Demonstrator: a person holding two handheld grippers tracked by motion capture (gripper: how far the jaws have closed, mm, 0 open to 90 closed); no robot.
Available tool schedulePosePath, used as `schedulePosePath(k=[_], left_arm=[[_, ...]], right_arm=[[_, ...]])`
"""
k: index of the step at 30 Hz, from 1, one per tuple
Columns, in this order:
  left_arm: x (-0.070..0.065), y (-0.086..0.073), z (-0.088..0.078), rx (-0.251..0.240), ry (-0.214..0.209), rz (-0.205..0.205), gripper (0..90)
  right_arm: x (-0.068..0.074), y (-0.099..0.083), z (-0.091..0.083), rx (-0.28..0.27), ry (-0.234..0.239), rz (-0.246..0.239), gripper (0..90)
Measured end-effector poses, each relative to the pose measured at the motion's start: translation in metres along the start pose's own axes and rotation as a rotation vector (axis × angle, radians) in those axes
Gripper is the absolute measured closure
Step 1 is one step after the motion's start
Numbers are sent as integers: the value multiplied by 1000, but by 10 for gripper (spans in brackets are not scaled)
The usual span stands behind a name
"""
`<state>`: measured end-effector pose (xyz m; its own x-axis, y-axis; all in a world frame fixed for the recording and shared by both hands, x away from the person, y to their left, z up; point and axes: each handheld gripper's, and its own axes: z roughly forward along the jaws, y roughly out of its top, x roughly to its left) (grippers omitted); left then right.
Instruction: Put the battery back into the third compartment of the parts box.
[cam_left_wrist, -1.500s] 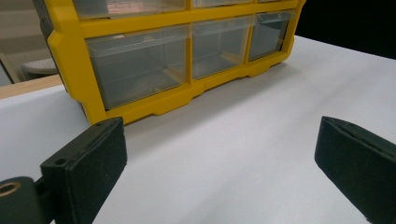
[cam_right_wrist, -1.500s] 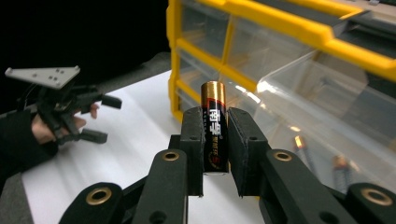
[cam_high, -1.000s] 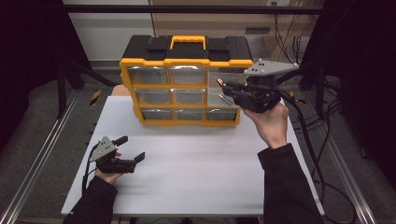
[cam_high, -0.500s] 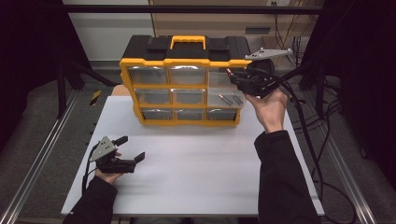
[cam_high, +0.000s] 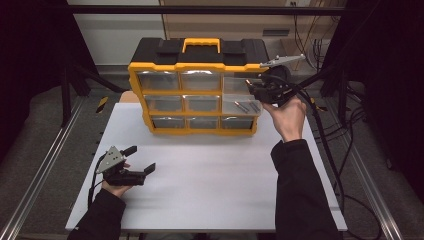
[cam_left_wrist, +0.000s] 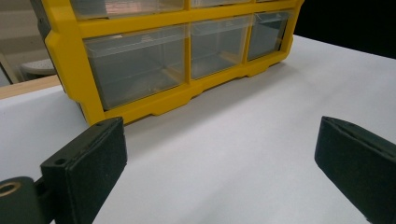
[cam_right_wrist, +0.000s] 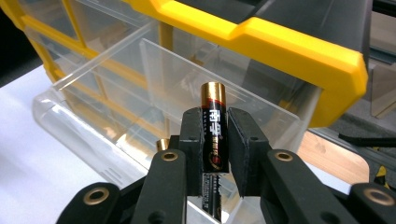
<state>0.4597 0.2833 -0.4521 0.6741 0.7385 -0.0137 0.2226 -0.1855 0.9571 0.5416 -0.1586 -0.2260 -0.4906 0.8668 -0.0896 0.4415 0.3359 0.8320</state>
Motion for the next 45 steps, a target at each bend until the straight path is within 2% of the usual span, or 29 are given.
schedulePosePath(k=[3, 6, 10, 13, 17, 21, 27, 31, 34, 39, 45], left_arm=[[0, 0, 0, 0, 0, 0, 16], [0, 0, 0, 1, -1, 0, 16], [0, 0, 0, 1, 1, -2, 16], [0, 0, 0, 1, 0, 1, 16], [0, 0, 0, 2, 1, -2, 16], [0, 0, 1, 5, -1, -1, 16], [0, 0, 1, 6, -2, 0, 16], [0, 0, 1, 7, -2, 0, 16], [-1, -1, 1, 9, -1, 1, 16], [-1, -1, 1, 9, -2, 1, 16], [-1, -1, 1, 10, -3, 2, 16]], right_arm=[[-2, -2, 0, -17, 0, 6, 730], [-3, -5, -1, -55, -3, 12, 628], [-1, -11, -11, -158, -15, -11, 423], [1, -18, -21, -277, -11, -25, 250], [4, -28, -35, -385, 20, 18, 92], [8, -41, -43, -426, 67, 52, 29], [21, -68, -43, -417, 83, 30, 4], [30, -92, -36, -389, 87, 10, 2], [35, -111, -29, -389, 103, 8, 4], [37, -141, -14, -352, 129, 6, 2], [34, -171, 0, -303, 160, 25, 2]])
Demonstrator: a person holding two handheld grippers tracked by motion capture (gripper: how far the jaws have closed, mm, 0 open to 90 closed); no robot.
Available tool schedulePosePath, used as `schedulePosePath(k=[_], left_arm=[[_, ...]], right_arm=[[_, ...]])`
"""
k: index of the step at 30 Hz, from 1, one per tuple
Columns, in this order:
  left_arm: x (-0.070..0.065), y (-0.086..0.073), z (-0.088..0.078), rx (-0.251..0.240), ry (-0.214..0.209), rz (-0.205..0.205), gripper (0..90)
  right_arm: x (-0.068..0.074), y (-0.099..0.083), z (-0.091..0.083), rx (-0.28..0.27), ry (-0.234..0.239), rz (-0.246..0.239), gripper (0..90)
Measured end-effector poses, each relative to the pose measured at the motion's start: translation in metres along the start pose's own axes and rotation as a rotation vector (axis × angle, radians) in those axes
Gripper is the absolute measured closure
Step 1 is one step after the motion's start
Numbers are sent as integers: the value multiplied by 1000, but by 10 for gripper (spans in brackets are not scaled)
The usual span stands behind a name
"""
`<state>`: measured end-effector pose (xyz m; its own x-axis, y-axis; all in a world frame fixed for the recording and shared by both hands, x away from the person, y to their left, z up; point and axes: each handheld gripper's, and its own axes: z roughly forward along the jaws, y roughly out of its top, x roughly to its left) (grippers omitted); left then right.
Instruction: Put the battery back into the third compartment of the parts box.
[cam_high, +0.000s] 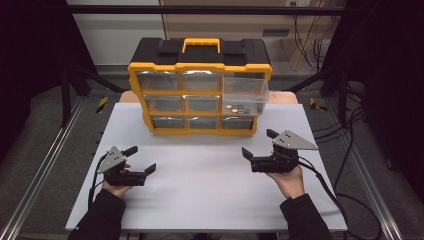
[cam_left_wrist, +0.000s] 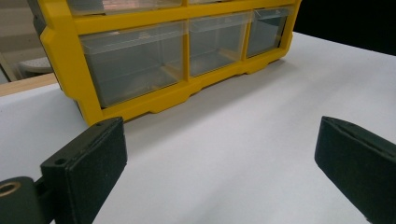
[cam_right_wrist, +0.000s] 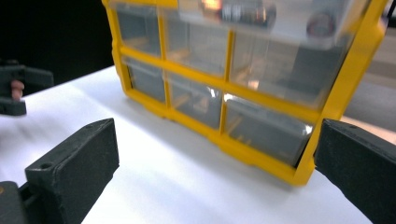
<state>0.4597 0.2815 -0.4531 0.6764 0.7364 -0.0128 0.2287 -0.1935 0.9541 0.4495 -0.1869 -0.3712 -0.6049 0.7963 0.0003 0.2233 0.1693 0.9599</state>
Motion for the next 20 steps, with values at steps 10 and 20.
schedulePosePath(k=[10, 20], left_arm=[[0, 0, 0, 0, 1, 0, 16], [-2, 0, 2, 7, 0, 5, 16]], right_arm=[[-17, -53, -7, -9, 9, 33, 3], [-36, -82, -15, -25, 11, 116, 4]])
